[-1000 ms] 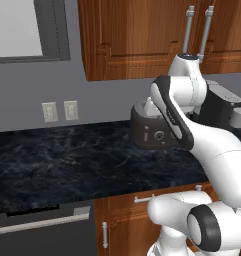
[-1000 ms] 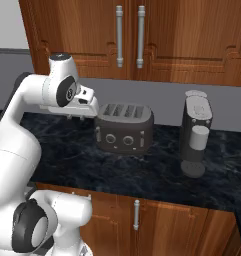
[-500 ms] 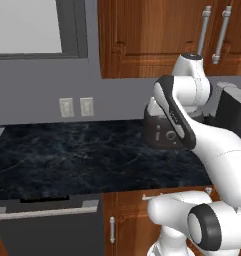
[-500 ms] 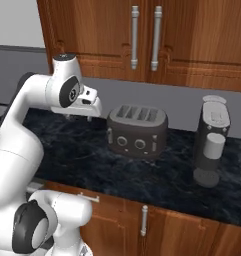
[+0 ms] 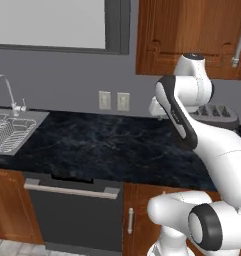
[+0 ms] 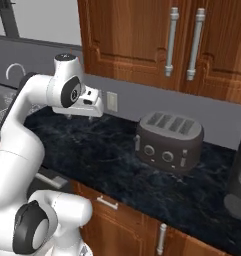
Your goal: Open the dishwasher door and pull out the top rack.
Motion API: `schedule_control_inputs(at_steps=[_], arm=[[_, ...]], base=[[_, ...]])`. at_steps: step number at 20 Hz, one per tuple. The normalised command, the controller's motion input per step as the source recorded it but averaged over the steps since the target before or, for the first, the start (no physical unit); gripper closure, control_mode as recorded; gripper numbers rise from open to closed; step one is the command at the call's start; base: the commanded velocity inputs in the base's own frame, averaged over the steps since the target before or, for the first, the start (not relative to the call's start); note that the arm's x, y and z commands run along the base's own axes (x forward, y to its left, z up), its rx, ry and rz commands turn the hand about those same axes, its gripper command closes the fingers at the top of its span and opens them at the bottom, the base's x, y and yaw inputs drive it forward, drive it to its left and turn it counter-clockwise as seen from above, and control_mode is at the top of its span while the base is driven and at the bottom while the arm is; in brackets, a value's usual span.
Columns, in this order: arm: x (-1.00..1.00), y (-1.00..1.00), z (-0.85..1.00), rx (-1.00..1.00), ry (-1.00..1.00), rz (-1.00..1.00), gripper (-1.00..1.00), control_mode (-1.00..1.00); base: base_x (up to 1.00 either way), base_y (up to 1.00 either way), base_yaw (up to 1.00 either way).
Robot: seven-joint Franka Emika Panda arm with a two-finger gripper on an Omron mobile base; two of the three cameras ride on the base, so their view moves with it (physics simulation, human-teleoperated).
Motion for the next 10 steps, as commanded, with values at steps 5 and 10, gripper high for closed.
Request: schedule_control_inputs(at_steps=[5, 10], arm=[[0.00, 0.00, 0.00, 0.00, 0.00, 0.00, -1.00, 1.00], [0.00, 0.00, 0.00, 0.00, 0.00, 0.00, -1.00, 1.00]], base=[[-0.13, 0.00, 0.44], [-0.11, 0.00, 0.44]])
